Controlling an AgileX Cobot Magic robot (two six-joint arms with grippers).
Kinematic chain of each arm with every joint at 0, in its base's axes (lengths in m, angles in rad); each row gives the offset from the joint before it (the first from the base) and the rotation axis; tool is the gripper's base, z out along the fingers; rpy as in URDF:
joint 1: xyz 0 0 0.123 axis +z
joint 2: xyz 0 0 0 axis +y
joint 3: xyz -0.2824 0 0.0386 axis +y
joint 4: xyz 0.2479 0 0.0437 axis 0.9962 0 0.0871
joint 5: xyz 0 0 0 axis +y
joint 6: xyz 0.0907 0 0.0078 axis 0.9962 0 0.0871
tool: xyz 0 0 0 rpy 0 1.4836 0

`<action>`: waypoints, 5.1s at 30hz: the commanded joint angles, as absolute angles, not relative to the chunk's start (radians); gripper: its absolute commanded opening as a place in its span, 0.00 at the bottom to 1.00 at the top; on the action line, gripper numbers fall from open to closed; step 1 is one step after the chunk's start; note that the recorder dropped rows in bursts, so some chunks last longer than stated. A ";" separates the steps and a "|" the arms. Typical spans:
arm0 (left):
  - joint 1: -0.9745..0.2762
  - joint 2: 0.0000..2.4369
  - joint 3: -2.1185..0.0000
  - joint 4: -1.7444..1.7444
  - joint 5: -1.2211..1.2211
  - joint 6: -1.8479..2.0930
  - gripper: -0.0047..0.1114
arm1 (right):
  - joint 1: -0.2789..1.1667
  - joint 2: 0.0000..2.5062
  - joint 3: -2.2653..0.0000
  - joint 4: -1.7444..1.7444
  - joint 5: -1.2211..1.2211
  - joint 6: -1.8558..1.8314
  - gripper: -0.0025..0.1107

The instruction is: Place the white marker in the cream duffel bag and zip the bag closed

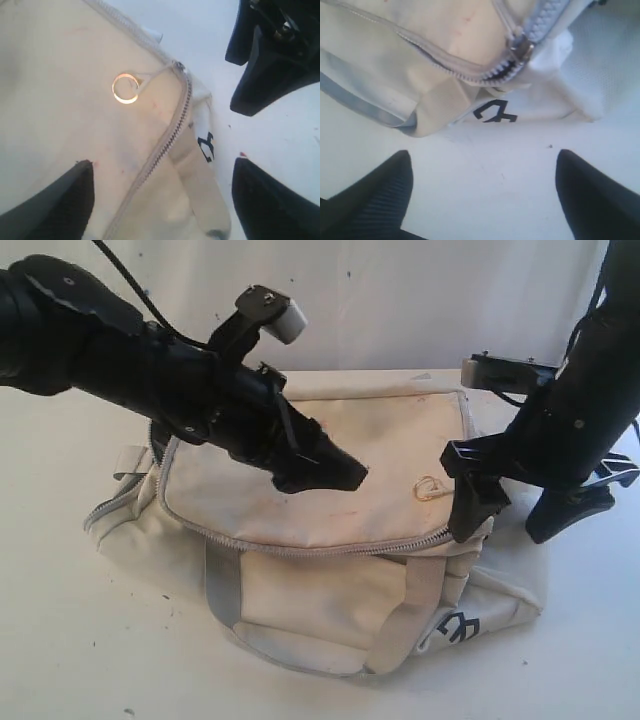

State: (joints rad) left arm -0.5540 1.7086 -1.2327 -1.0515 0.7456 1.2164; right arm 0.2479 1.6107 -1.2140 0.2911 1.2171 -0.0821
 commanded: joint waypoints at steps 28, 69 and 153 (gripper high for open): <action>-0.652 2.087 -1.543 -1.135 0.660 1.198 0.78 | 0.119 1.601 -1.218 0.310 0.891 0.007 0.66; -0.673 2.240 -1.654 -1.245 0.739 1.548 0.25 | 0.069 1.601 -1.218 0.387 0.870 -0.029 0.66; -0.639 1.960 -1.654 -0.235 1.196 0.616 0.04 | -0.042 1.824 -1.306 0.682 0.876 -0.226 0.02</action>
